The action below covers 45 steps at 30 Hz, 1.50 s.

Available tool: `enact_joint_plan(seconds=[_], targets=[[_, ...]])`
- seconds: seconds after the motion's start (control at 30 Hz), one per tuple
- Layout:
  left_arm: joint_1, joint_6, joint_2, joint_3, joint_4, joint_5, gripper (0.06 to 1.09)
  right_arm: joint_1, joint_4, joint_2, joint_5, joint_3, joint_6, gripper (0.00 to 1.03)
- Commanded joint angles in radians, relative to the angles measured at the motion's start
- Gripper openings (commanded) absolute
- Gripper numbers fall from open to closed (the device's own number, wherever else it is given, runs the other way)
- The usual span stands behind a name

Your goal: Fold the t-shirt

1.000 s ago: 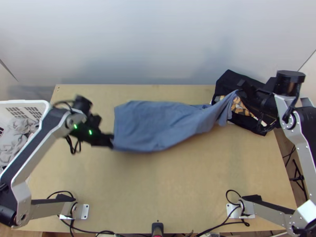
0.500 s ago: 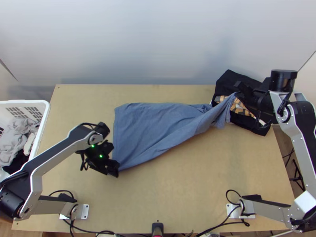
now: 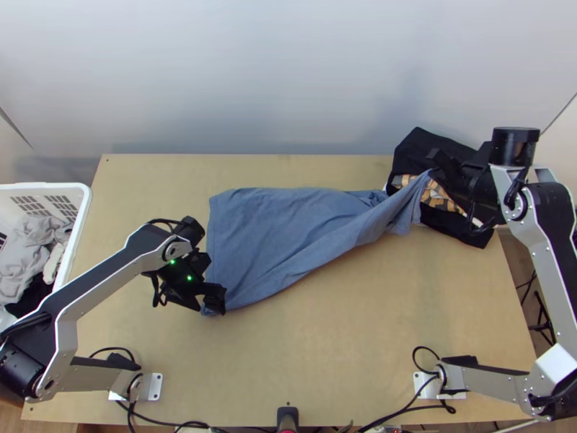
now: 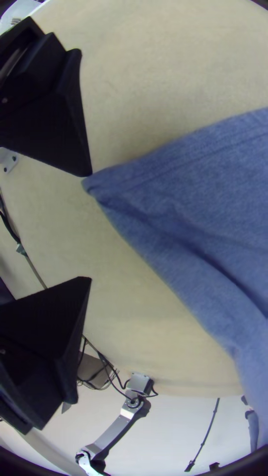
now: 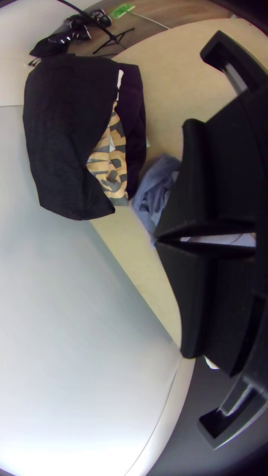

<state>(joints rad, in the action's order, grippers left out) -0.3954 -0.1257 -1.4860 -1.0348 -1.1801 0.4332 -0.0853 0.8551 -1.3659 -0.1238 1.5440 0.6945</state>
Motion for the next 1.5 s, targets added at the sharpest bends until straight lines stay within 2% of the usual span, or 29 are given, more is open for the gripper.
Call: enact_joint_plan(seconds=[0.0, 0.13, 0.33, 0.53, 0.77, 0.87, 0.9, 1.0, 1.03, 1.07, 1.17, 1.2, 1.47], targets=[[0.018, -0.072, 0.020, -0.004, 0.020, -0.042, 1.04, -0.011, -0.016, -0.009, 0.000, 0.001, -0.001, 0.03], [-0.011, -0.121, 0.052, 0.036, 0.128, -0.303, 1.04, -0.013, -0.019, -0.013, 0.000, 0.010, -0.001, 0.03], [-0.079, -0.084, 0.093, 0.039, 0.054, -0.337, 1.04, -0.013, -0.019, -0.018, 0.000, 0.022, -0.004, 0.03], [-0.188, -0.063, 0.116, 0.067, 0.023, -0.493, 1.04, -0.010, -0.018, -0.018, 0.000, 0.019, -0.007, 0.03], [-0.315, -0.048, 0.164, 0.097, -0.029, -0.524, 1.04, -0.010, -0.018, -0.016, 0.000, 0.018, -0.009, 0.03], [-0.344, -0.057, 0.151, 0.119, -0.016, -0.633, 1.04, -0.010, -0.018, -0.016, 0.000, 0.018, -0.010, 0.03], [-0.352, -0.060, 0.148, 0.102, -0.019, -0.636, 1.04, -0.010, -0.018, -0.016, 0.000, 0.019, -0.010, 0.03], [-0.296, -0.126, 0.130, 0.010, 0.008, -0.593, 1.04, -0.010, -0.018, -0.016, 0.000, 0.022, -0.010, 0.03], [-0.243, -0.137, 0.113, -0.022, 0.034, -0.553, 1.04, -0.010, -0.018, -0.015, 0.000, 0.021, -0.010, 0.03], [-0.175, -0.153, 0.086, -0.059, 0.039, -0.467, 1.04, -0.010, -0.018, -0.012, 0.000, 0.018, -0.010, 0.03], [0.017, -0.173, 0.000, -0.130, 0.016, -0.065, 1.04, -0.010, -0.018, -0.007, 0.000, 0.004, -0.006, 0.03], [0.046, -0.209, -0.026, -0.140, 0.016, -0.022, 1.04, -0.010, -0.018, -0.006, 0.000, 0.001, -0.004, 0.03], [0.105, -0.405, -0.195, -0.169, 0.017, 0.004, 1.04, -0.013, -0.019, -0.001, 0.000, 0.007, -0.001, 0.03]])
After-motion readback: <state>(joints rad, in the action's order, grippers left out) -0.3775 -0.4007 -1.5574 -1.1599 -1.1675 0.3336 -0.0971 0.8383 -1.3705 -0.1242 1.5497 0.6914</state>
